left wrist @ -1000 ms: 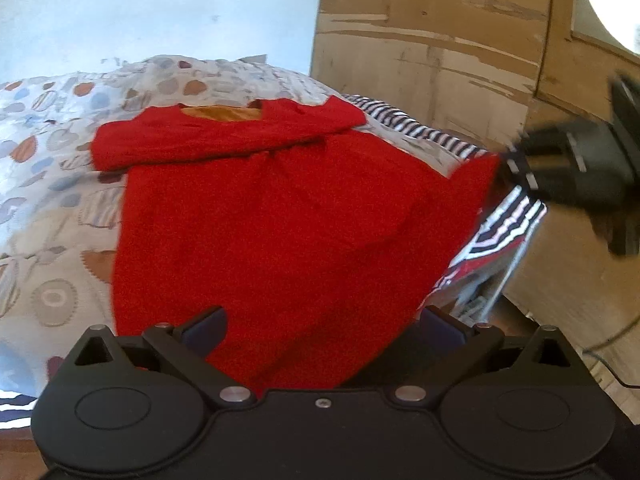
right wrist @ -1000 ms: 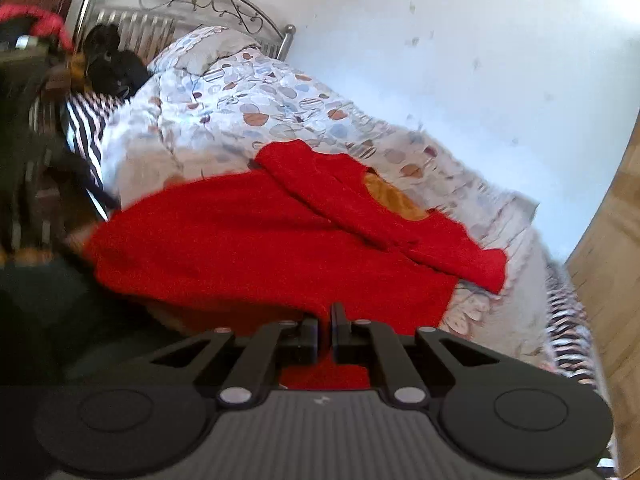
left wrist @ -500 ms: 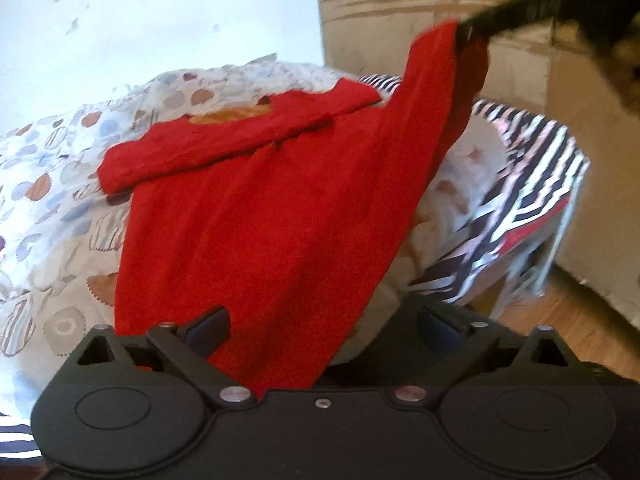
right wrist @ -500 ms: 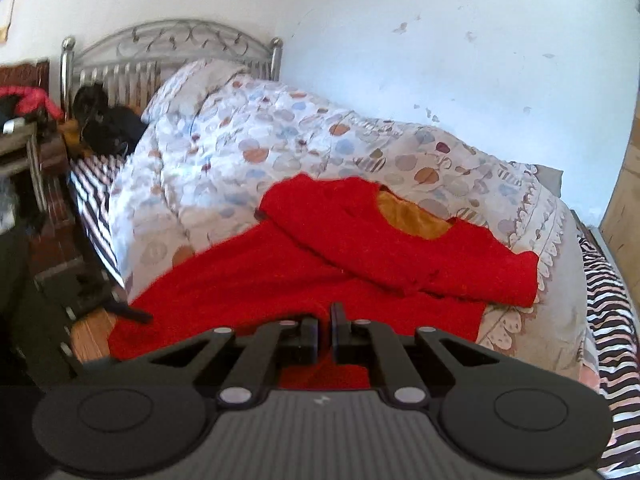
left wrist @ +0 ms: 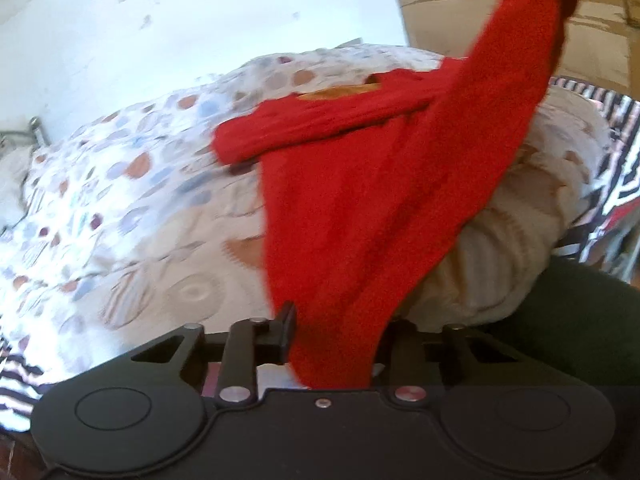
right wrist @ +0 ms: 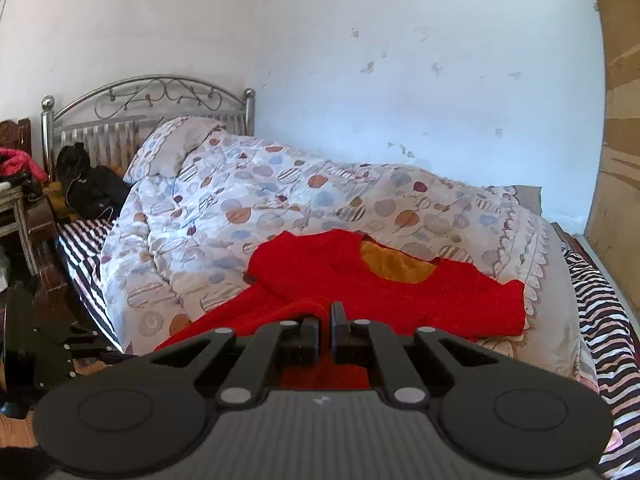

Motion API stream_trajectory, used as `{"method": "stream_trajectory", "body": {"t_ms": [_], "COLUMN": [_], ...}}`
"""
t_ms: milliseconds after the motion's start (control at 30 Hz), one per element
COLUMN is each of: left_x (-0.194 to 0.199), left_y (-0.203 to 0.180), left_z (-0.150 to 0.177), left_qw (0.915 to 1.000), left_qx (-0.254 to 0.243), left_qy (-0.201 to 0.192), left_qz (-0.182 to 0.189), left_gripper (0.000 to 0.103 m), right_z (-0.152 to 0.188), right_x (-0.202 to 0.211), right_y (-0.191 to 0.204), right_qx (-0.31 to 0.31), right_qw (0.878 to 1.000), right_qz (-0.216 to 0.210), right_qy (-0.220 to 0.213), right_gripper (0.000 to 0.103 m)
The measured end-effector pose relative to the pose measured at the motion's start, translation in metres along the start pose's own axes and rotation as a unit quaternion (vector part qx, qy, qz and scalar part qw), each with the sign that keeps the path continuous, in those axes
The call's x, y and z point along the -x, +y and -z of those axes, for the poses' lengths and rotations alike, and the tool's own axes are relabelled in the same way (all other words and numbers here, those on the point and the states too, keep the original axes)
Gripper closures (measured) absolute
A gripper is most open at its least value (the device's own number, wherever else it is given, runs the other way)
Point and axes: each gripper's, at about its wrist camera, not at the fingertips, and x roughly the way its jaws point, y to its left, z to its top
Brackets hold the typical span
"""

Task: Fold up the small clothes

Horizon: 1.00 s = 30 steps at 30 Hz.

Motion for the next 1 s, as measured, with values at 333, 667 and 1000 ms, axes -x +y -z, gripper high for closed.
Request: {"method": "stream_trajectory", "body": {"t_ms": [333, 667, 1000], "left_x": [0.029, 0.07, 0.14], "left_y": [0.063, 0.085, 0.057], "left_z": [-0.028, -0.063, -0.053], "left_qw": [0.9895, 0.9634, 0.9544], "left_qx": [0.117, 0.196, 0.167], "left_qy": [-0.075, -0.166, -0.232], "left_qz": [0.04, 0.077, 0.086], "left_gripper": [0.097, 0.098, 0.099], "right_z": [0.0, 0.01, 0.059], "right_x": [0.003, 0.043, 0.125], "right_y": [-0.019, -0.029, 0.004], "right_qx": [-0.057, -0.106, -0.098], "right_qw": [0.998, 0.992, 0.983], "right_qz": [0.019, 0.03, 0.068], "right_qy": [-0.001, -0.065, -0.136], "right_gripper": [0.097, 0.097, 0.098]}}
